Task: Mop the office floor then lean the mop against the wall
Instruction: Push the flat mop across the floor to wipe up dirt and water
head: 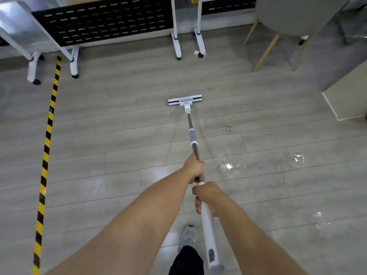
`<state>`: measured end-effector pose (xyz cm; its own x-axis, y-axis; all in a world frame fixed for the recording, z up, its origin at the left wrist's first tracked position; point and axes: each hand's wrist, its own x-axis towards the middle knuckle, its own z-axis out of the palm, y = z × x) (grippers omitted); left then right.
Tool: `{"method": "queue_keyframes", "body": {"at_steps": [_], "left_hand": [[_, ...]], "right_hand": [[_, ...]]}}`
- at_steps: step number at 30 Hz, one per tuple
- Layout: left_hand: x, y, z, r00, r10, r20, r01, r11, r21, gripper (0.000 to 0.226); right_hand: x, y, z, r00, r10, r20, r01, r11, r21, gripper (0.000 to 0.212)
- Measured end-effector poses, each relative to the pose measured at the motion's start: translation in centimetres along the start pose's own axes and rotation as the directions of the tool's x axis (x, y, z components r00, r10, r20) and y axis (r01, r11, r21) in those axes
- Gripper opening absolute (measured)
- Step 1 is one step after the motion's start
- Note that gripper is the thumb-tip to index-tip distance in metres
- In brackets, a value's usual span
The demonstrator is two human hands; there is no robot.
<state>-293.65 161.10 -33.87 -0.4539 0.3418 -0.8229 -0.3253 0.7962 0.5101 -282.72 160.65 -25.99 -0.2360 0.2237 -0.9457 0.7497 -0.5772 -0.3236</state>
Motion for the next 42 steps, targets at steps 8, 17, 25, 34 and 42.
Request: {"method": "queue_keyframes", "body": {"at_steps": [8,17,25,34,42], "left_hand": [[-3.1,-4.3,2.8,1.000,-0.025,0.000,0.025,0.997,0.070,0.042],[-13.0,-13.1,9.2,1.000,-0.022,-0.007,0.022,0.997,0.074,0.037],[-26.8,-26.0,20.1,1.000,-0.020,0.002,0.020,0.998,0.064,0.026],[-41.6,-36.9,29.7,0.999,-0.051,0.011,0.051,0.998,0.022,0.019],[-41.6,-36.0,27.9,0.998,-0.061,-0.019,0.062,0.997,0.035,0.017]], "right_hand": [[-0.8,6.4,-0.9,1.000,-0.019,-0.024,0.018,1.000,-0.024,0.011],[-6.8,19.4,-3.4,0.999,-0.049,0.004,0.049,0.993,-0.103,0.017],[-15.7,38.5,-8.5,0.998,-0.062,0.010,0.062,0.993,-0.104,0.014],[-25.4,55.5,-13.1,0.999,-0.010,0.041,0.013,0.997,-0.077,0.025],[-25.4,53.8,-11.6,0.999,-0.013,0.037,0.016,0.996,-0.084,0.020]]}}
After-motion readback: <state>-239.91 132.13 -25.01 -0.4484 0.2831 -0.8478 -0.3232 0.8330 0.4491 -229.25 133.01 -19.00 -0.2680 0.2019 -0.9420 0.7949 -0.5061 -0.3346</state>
